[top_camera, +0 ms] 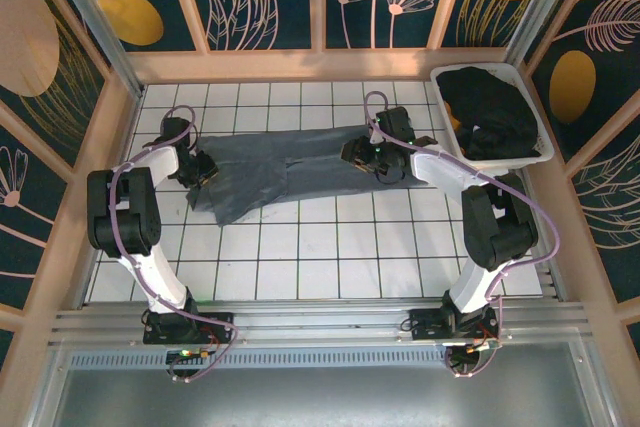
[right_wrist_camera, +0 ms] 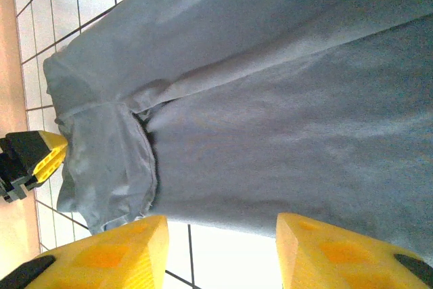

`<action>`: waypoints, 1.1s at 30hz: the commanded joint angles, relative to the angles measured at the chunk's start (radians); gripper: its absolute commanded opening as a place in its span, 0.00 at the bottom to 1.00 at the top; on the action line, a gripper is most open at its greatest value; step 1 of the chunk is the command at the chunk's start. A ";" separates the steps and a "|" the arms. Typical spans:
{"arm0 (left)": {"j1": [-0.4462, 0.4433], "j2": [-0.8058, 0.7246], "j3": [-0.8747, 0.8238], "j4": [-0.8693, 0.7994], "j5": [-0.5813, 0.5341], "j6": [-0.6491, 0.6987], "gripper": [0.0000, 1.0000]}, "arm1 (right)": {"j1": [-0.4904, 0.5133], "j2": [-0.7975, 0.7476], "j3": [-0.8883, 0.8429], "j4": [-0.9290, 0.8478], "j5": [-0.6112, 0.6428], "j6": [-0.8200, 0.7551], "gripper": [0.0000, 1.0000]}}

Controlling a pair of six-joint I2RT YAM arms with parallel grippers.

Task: Fold and stack the t-shirts

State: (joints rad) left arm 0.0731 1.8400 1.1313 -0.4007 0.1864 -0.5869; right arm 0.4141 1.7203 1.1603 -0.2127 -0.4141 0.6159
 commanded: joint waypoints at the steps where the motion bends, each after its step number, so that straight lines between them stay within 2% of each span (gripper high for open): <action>1: -0.003 0.015 -0.011 -0.003 -0.004 0.010 0.29 | 0.008 0.015 0.015 0.006 -0.009 -0.005 0.46; 13: -0.009 0.000 -0.005 -0.014 -0.011 0.019 0.25 | 0.008 0.019 0.016 0.007 -0.011 -0.003 0.46; 19: -0.034 -0.015 0.033 -0.048 -0.008 0.021 0.20 | 0.008 0.023 0.018 0.009 -0.011 -0.002 0.46; 29: -0.061 -0.006 0.038 -0.078 -0.036 0.025 0.18 | 0.008 0.028 0.016 0.012 -0.011 -0.002 0.47; 33: -0.062 -0.001 0.039 -0.082 -0.052 0.033 0.11 | 0.008 0.031 0.016 0.012 -0.012 -0.004 0.47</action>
State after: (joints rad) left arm 0.0143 1.8450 1.1488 -0.4496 0.1627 -0.5735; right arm 0.4141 1.7355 1.1603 -0.2123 -0.4141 0.6159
